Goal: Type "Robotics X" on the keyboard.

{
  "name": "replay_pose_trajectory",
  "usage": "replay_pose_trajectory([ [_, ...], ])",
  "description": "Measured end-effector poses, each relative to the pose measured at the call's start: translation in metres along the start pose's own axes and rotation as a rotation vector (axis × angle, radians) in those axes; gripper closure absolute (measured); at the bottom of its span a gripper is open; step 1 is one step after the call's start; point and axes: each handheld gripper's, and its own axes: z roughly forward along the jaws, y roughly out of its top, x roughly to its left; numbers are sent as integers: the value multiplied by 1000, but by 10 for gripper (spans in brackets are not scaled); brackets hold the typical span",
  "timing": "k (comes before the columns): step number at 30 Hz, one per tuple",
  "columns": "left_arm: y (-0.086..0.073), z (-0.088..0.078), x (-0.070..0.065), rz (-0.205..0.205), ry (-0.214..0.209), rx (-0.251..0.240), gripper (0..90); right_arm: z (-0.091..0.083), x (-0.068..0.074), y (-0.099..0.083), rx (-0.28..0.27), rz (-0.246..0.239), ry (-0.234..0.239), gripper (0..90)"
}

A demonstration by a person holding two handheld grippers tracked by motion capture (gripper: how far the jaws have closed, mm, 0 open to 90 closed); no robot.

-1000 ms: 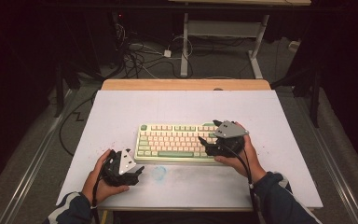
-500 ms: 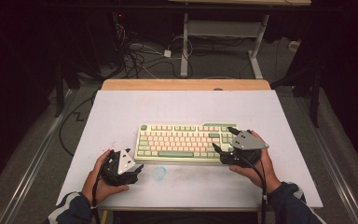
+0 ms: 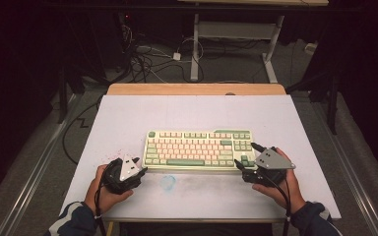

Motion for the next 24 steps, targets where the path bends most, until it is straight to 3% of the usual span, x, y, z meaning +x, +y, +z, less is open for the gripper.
replay_pose_trajectory([
  [6, 1, -3, 1, 8, -40, 59, 826, -7, 9, -16, 23, 0, 16, 254],
  [8, 3, -4, 1, 2, -46, 65, 866, -10, 12, -19, 31, -1, 21, 253],
  [12, 8, -5, 1, -11, -53, 69, 869, -16, 16, -24, 38, -5, 28, 253],
  [17, 13, -1, -3, -12, -72, 111, 871, -19, 15, -28, 50, 2, 27, 253],
  [24, 26, 13, -11, -11, -110, 143, 871, -19, 17, -33, 71, 2, 35, 254],
])
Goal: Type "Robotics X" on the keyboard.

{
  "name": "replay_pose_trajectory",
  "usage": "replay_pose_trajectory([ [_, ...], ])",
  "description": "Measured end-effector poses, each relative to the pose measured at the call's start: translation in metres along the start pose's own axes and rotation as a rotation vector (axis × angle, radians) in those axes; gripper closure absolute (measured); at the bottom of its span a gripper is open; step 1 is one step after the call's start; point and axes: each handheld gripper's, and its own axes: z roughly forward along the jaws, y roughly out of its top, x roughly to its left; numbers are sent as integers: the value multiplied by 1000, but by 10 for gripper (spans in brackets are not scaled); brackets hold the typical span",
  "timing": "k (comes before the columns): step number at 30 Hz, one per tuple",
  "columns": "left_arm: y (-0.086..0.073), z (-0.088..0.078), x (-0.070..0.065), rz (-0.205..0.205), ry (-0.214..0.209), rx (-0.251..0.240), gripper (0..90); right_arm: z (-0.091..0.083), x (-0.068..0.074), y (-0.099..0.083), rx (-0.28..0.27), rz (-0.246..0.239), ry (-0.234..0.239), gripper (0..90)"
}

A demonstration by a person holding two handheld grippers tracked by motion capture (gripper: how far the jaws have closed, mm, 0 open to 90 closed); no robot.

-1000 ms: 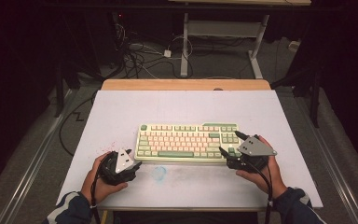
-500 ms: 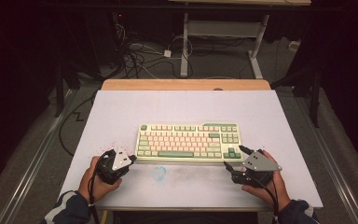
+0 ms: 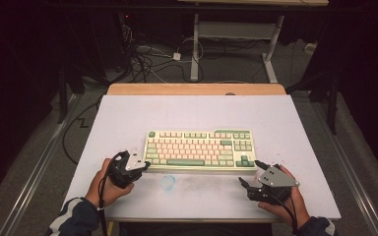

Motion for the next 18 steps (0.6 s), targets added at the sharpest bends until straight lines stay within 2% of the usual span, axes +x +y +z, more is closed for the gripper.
replay_pose_trajectory([
  [8, 16, 29, -12, 20, -33, 14, 870, 1, 0, 0, 0, -13, -1, 254],
  [18, 25, 62, -21, 34, -56, 51, 870, 3, 1, 0, 8, -24, 9, 254],
])
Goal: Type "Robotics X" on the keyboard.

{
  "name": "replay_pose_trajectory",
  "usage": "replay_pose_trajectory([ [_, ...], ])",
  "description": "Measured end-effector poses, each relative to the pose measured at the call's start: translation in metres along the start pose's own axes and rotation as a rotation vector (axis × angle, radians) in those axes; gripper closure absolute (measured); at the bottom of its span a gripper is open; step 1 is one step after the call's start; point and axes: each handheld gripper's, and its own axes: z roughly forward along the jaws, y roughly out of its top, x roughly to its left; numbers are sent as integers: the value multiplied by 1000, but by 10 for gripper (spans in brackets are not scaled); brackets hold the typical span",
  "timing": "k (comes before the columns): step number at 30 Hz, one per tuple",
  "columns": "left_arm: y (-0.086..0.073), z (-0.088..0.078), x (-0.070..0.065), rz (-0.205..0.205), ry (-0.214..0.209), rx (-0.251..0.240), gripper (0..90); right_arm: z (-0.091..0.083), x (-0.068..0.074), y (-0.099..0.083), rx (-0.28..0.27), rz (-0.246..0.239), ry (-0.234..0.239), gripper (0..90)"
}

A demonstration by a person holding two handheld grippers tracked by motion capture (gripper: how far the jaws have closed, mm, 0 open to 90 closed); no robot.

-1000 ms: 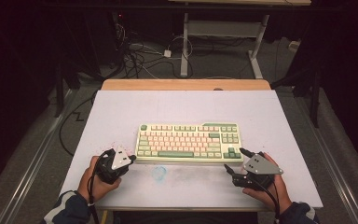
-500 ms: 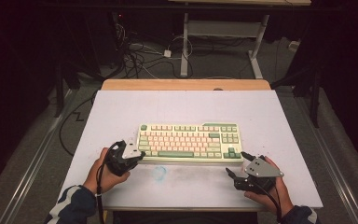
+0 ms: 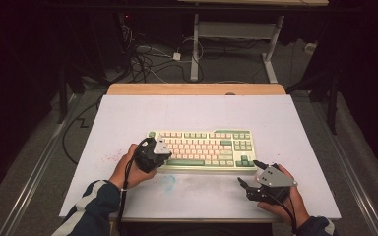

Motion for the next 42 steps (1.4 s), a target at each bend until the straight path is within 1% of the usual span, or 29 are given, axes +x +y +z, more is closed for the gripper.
replay_pose_trajectory([
  [2, 1, 5, -2, -1, -8, 8, 869, 0, 0, 0, 1, -1, 1, 254],
  [4, 1, 9, -3, 6, -2, 16, 869, 1, 0, 0, 3, -1, 1, 254],
  [9, 1, 16, -3, 1, -1, 21, 868, 1, 0, 0, 6, -6, 3, 254],
  [18, 1, 19, -3, 5, 2, 21, 869, 2, 0, 0, 15, -16, 7, 254],
  [19, -1, 20, -3, 10, 4, 38, 869, 2, 0, -1, 16, -17, 8, 254],
  [20, -2, 20, -3, 15, 3, 30, 869, 2, 0, -1, 18, -17, 7, 254],
  [23, -2, 19, -4, 26, 8, 26, 868, 2, 0, 0, 15, -20, 6, 254],
  [25, 0, 16, -4, 22, 6, 9, 867, 1, 0, 0, 16, -20, 8, 254],
  [27, 1, 14, -3, 29, 16, -3, 860, 1, 0, 0, 16, -20, 8, 254],
  [29, 1, 12, -2, 23, 12, -9, 856, 1, 0, 0, 18, -21, 7, 254],
  [33, 2, 8, -2, 35, 4, -29, 850, 1, 0, 0, 18, -19, 8, 254],
  [37, 1, 5, -2, 44, 7, -36, 850, 1, 0, 0, 17, -19, 7, 254],
  [42, -4, -1, -2, 53, 15, -42, 847, 0, 0, 1, 16, -23, 9, 254],
])
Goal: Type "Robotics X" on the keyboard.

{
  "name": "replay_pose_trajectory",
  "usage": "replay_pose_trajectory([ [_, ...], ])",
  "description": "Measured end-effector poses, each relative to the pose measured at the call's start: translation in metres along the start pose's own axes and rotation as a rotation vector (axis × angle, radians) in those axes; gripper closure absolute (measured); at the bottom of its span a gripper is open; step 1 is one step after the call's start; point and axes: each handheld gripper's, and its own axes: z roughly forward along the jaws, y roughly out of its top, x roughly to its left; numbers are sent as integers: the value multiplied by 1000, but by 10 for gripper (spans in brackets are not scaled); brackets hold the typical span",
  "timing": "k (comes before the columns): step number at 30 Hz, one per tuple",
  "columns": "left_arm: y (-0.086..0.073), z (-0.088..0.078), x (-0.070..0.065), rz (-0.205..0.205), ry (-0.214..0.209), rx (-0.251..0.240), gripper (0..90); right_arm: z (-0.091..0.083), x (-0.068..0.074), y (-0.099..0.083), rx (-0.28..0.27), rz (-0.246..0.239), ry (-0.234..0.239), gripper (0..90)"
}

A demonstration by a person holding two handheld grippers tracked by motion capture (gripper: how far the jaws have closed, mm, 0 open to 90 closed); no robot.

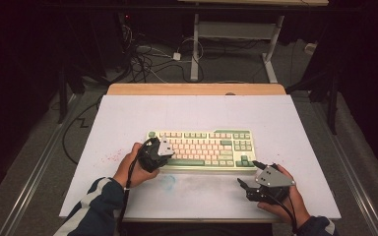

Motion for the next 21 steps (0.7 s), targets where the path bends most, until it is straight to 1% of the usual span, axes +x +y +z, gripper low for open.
replay_pose_trajectory([
  [3, -4, -5, 0, 8, 6, -5, 846, 0, 0, 0, 0, 0, 0, 254],
  [5, -7, -8, 0, 4, 11, -10, 846, 0, -1, 1, -4, 1, 5, 254],
  [6, -9, -10, 0, 1, 9, -6, 846, 0, 0, 1, -5, 2, 6, 254],
  [9, -15, -14, 0, 11, 18, -1, 843, 1, 0, 1, -5, 2, 8, 254],
  [11, -17, -17, 1, -2, 15, -9, 842, 1, 0, 2, -7, 2, 8, 254],
  [14, -20, -23, 2, -7, 20, -18, 842, 1, 0, 1, -6, 5, 6, 254],
  [17, -23, -28, 5, -16, 31, -23, 842, 1, -1, 1, -7, 7, 5, 255],
  [19, -25, -32, 8, -32, 37, -24, 845, 1, -1, 1, -5, 9, 3, 255],
  [21, -27, -36, 12, -38, 47, -22, 849, 2, -1, 1, -3, 9, 2, 255],
])
